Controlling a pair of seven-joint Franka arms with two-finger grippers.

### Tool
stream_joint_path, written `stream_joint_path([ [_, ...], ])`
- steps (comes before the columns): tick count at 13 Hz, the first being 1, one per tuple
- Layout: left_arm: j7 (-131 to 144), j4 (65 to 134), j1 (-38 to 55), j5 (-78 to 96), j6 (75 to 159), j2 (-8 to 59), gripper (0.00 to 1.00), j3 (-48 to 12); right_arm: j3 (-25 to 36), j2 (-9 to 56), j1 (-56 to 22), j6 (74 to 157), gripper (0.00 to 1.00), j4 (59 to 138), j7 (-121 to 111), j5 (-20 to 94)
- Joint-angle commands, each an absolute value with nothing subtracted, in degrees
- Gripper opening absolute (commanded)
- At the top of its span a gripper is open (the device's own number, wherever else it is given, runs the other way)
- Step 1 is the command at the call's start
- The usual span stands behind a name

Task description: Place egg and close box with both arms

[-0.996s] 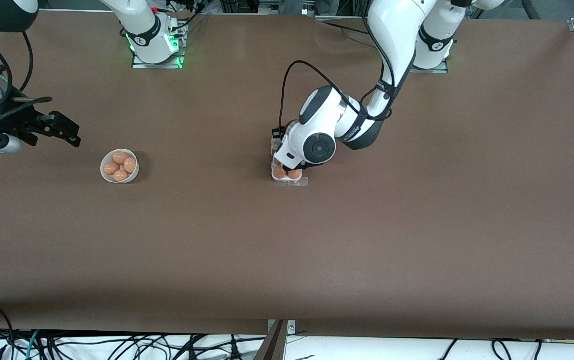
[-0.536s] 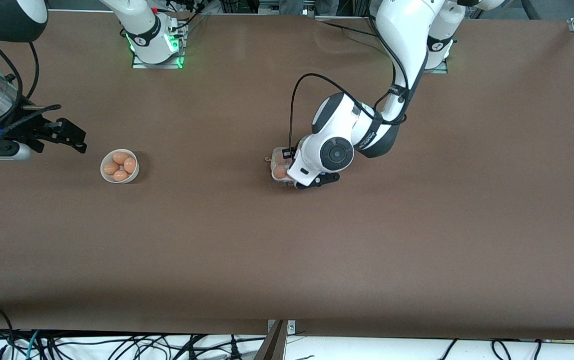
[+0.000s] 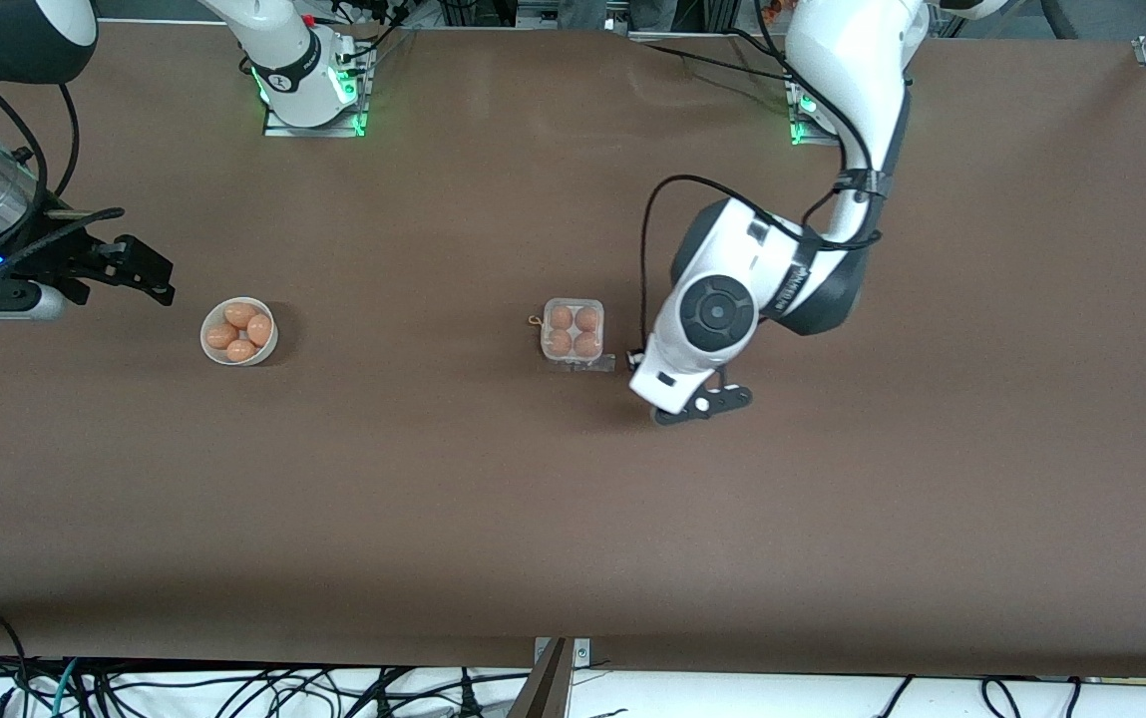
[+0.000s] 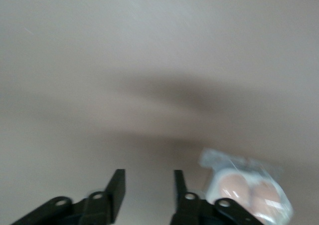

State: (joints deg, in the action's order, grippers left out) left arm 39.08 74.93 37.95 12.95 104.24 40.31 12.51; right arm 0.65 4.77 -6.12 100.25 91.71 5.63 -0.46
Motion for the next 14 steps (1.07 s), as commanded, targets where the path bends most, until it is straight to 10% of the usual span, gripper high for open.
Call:
stream_joint_path([
  [1, 37.1, 74.2, 35.3, 8.6, 102.7, 39.0, 0.75, 12.2, 0.3, 4.0, -5.8, 100.3, 1.00, 92.1, 4.7, -1.0],
  [6, 31.5, 74.1, 30.2, 5.8, 102.2, 36.0, 1.00, 13.6, 0.3, 4.0, -5.8, 100.4, 1.00, 92.1, 4.7, -1.1],
  [14, 20.4, 72.6, 12.4, 3.7, 99.6, 28.1, 1.00, 8.1, 0.2, 4.0, -5.9, 100.4, 1.00, 92.1, 4.7, -1.1],
])
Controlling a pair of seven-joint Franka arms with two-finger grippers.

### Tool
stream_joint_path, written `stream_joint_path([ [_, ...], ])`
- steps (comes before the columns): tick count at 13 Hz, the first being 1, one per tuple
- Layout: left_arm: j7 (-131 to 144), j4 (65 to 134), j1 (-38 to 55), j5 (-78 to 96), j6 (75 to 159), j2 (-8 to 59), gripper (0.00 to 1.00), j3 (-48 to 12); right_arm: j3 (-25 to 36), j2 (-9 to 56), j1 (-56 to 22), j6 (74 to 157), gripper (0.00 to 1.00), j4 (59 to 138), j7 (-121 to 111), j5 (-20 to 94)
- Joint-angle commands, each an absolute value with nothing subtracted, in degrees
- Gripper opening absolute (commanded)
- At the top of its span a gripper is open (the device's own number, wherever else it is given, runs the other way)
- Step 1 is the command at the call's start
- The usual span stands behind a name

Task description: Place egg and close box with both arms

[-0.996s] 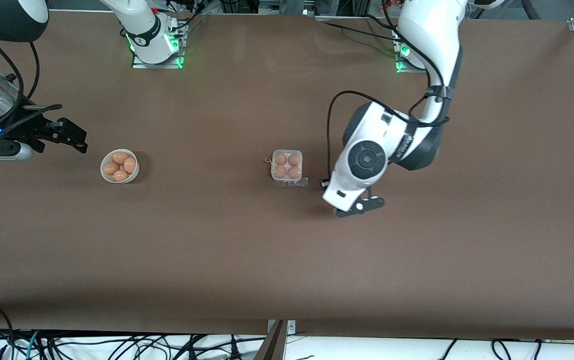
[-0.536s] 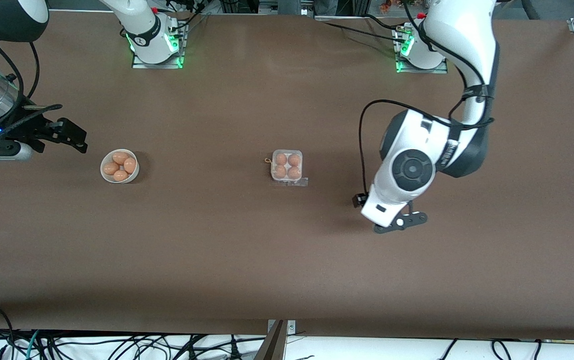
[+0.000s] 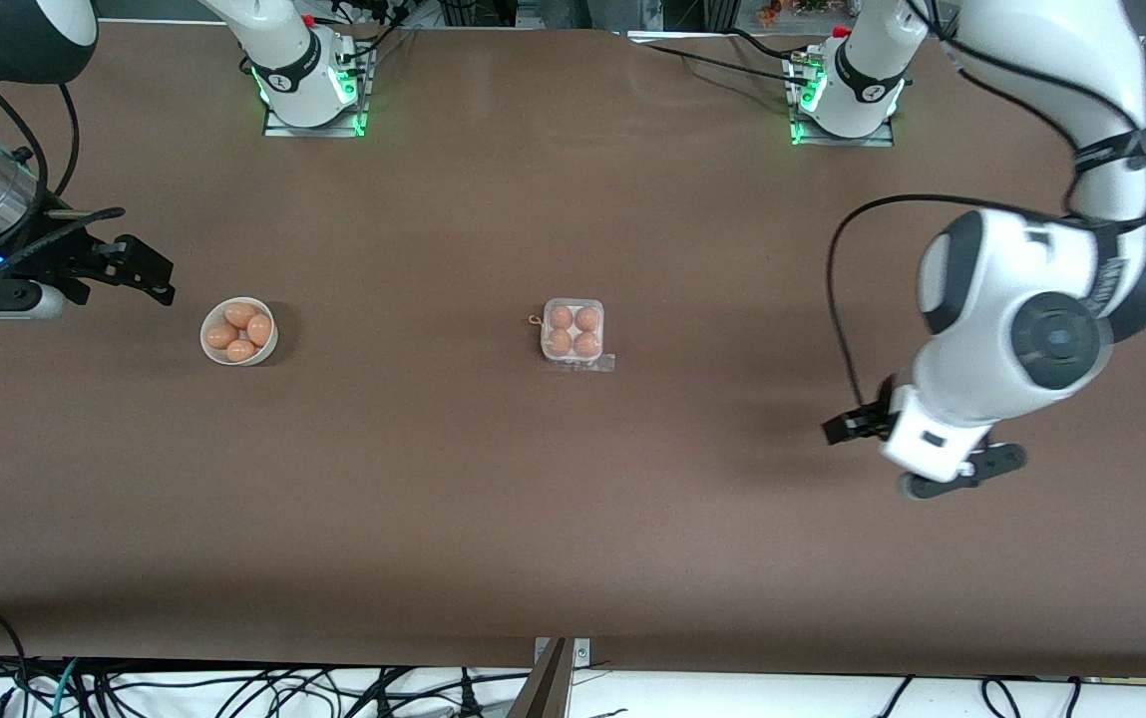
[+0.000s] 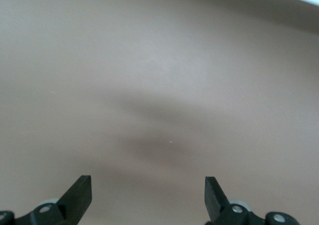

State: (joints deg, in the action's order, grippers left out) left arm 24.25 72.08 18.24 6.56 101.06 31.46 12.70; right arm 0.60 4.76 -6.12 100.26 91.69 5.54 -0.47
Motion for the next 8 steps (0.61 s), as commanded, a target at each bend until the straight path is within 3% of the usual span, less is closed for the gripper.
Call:
stream_joint_path([
  [1, 17.4, 73.3, 8.5, 1.8, 99.6, 26.8, 1.00, 5.0, 0.2, 4.0, -5.9, 100.4, 1.00, 92.1, 4.7, -1.1],
  [4, 12.7, 75.5, -1.0, -2.9, 99.6, 23.3, 1.00, -2.6, 0.2, 4.0, -5.9, 100.3, 1.00, 92.1, 4.7, -1.1],
  [8, 7.0, 81.0, -5.5, -2.9, 99.8, 18.6, 1.00, -4.0, 0.2, 4.0, -5.9, 100.2, 1.00, 92.1, 4.8, -1.1],
])
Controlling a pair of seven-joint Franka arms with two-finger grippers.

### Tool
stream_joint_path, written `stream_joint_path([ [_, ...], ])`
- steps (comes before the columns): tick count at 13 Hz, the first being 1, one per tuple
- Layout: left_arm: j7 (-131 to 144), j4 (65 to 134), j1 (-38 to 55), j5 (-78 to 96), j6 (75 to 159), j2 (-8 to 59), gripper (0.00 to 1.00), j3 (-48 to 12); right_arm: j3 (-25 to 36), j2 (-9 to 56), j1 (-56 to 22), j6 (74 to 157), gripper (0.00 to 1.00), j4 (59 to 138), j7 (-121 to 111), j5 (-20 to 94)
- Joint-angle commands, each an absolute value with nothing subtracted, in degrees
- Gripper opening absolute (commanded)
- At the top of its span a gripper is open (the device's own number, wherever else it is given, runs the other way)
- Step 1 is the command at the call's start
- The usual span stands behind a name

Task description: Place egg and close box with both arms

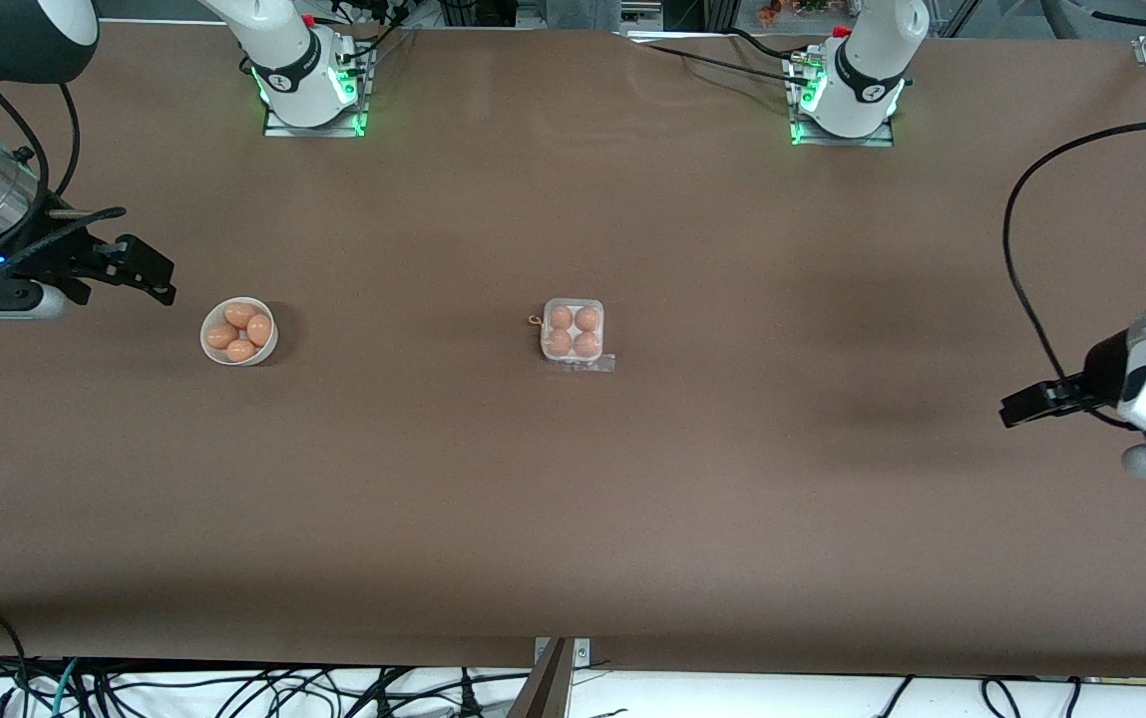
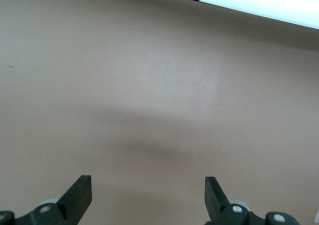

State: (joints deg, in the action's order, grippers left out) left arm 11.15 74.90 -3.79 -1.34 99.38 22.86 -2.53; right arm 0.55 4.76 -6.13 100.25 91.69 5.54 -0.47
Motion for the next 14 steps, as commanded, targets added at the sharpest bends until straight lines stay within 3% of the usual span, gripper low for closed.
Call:
stream_joint_path([
  [1, 4.0, 82.9, -6.6, -2.9, 100.1, 17.7, 1.00, -4.0, 0.2, 4.0, -5.9, 100.2, 1.00, 92.1, 4.8, -1.1],
  [5, -0.8, 89.4, -8.2, -3.5, 105.8, 14.5, 1.00, -3.9, 0.2, 4.0, -5.9, 100.2, 1.00, 92.1, 4.7, -1.1],
  [14, -1.4, 93.3, -3.8, -4.9, 105.6, 14.1, 1.00, -3.4, 0.2, 4.0, -6.0, 100.2, 1.00, 92.1, 4.7, -1.1],
])
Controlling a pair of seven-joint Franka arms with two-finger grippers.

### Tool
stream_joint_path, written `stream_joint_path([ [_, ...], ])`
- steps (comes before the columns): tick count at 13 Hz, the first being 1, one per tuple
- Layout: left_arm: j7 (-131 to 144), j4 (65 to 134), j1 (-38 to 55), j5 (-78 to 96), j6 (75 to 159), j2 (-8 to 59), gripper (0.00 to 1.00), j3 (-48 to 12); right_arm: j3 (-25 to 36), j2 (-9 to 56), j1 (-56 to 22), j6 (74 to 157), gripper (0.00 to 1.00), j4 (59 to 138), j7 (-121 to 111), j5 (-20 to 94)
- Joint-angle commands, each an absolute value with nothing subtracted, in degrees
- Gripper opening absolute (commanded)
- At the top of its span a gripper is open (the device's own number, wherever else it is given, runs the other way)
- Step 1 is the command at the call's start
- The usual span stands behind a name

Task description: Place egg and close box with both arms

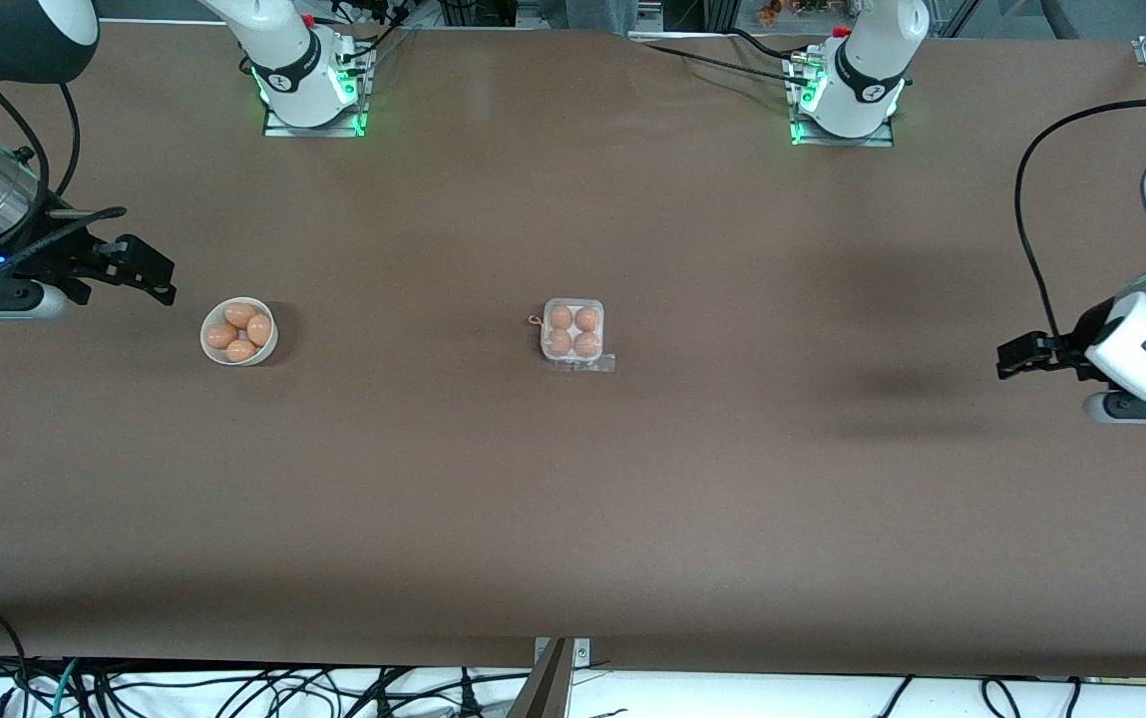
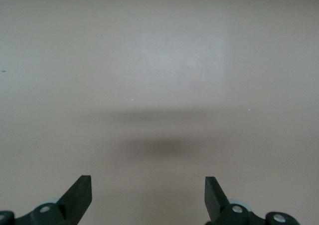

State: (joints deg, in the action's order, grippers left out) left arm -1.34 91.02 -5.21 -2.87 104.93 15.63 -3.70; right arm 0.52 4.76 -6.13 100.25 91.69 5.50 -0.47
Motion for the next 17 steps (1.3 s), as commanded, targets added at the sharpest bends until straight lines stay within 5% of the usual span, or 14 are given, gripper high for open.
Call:
stream_joint_path([
  [1, -1.1, 93.2, -2.9, -4.9, 105.5, 14.2, 1.00, -2.7, 0.2, 4.0, -6.0, 100.3, 1.00, 92.0, 4.7, -1.1],
  [17, -1.4, 90.4, -1.8, -4.7, 103.2, 14.9, 1.00, 0.8, 0.2, 4.0, -6.0, 100.0, 1.00, 92.1, 4.7, -1.1],
])
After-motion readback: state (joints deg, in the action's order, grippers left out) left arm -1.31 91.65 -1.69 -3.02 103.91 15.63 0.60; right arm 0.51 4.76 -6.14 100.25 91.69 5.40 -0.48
